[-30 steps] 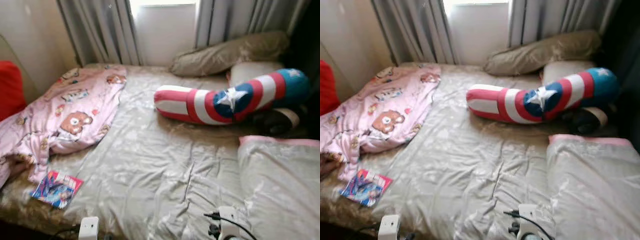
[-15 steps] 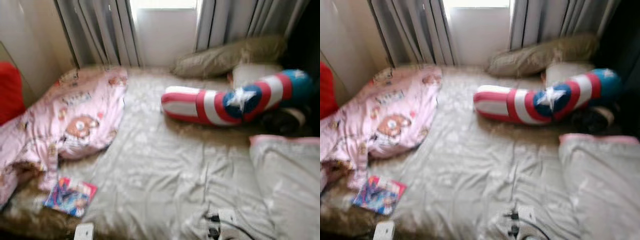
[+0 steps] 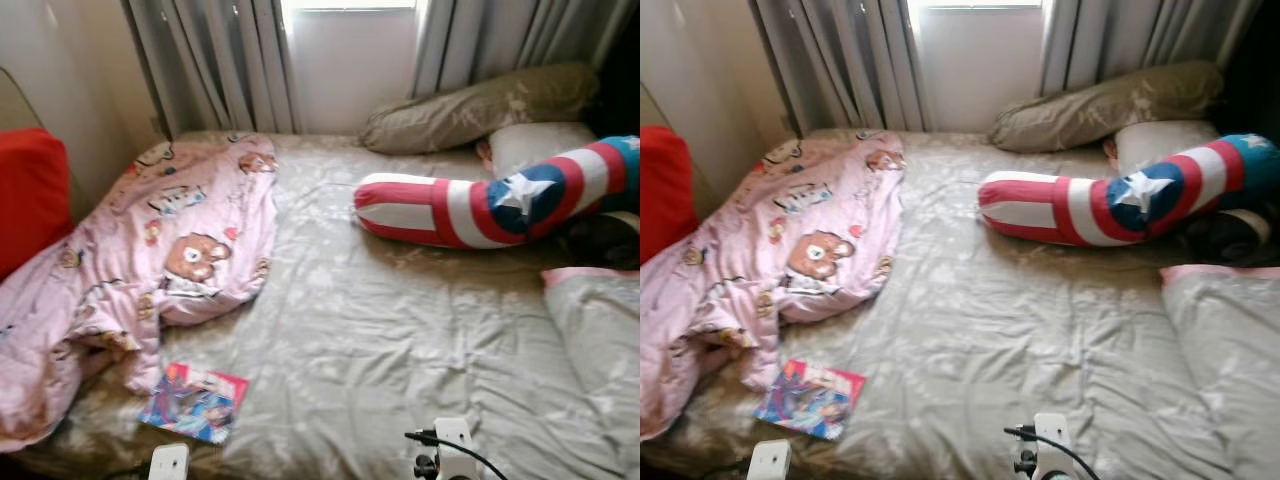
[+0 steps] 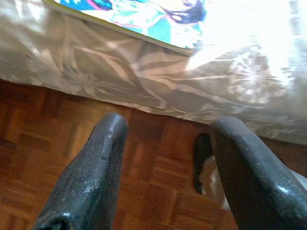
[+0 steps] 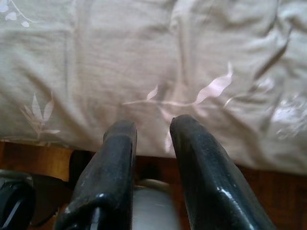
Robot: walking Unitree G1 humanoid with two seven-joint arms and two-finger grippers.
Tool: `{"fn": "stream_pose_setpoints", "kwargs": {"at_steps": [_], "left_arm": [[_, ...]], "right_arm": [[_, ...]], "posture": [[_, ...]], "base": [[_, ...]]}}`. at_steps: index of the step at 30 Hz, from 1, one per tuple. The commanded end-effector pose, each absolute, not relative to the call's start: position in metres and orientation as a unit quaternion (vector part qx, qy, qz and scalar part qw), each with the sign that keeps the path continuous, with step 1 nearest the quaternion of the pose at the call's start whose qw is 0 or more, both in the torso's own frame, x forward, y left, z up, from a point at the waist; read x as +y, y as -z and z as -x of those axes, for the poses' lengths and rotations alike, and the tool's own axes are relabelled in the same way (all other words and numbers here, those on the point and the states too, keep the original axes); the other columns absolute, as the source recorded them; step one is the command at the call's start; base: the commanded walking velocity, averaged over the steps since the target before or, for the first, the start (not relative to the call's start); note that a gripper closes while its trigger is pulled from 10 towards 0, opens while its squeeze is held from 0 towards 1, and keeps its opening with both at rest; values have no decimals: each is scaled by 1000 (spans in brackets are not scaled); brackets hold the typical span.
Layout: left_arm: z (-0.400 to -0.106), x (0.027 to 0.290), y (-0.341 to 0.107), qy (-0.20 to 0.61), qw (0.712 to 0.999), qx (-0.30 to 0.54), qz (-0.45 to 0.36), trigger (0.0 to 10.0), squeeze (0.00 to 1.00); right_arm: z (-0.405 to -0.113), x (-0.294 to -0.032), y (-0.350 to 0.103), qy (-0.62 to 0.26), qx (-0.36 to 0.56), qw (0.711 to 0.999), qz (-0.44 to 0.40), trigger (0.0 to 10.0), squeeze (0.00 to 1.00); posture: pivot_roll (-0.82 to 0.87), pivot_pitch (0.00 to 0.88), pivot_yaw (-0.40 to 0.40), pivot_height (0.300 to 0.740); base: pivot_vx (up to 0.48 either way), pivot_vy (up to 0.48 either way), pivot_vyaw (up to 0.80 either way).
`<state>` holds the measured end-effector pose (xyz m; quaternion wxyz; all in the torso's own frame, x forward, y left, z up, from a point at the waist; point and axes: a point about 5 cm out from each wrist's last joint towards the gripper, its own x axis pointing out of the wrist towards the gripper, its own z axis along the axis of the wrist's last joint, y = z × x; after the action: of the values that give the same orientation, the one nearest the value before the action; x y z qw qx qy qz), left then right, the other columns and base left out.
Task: Clean up the room
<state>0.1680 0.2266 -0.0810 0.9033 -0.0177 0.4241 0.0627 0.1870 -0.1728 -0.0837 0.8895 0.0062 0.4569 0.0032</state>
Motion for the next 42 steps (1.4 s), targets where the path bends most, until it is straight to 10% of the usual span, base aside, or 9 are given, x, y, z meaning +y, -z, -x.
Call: {"fn": "stream_pose_setpoints", "kwargs": {"at_steps": [1,42], "left_arm": [[-165,222,84,-56,899,433,19,10000,0],[-167,217,84,-50,902,429,16,10000,0]], "right_arm": [[-182,-178,86,6,465,885,-4,10000,0],[-192,-174,81,-3,446,895,-8,10000,0]], "posture": [[62,0,40,740],[67,0,40,740]], "base": [[0,480,0],[0,439,0]]}}
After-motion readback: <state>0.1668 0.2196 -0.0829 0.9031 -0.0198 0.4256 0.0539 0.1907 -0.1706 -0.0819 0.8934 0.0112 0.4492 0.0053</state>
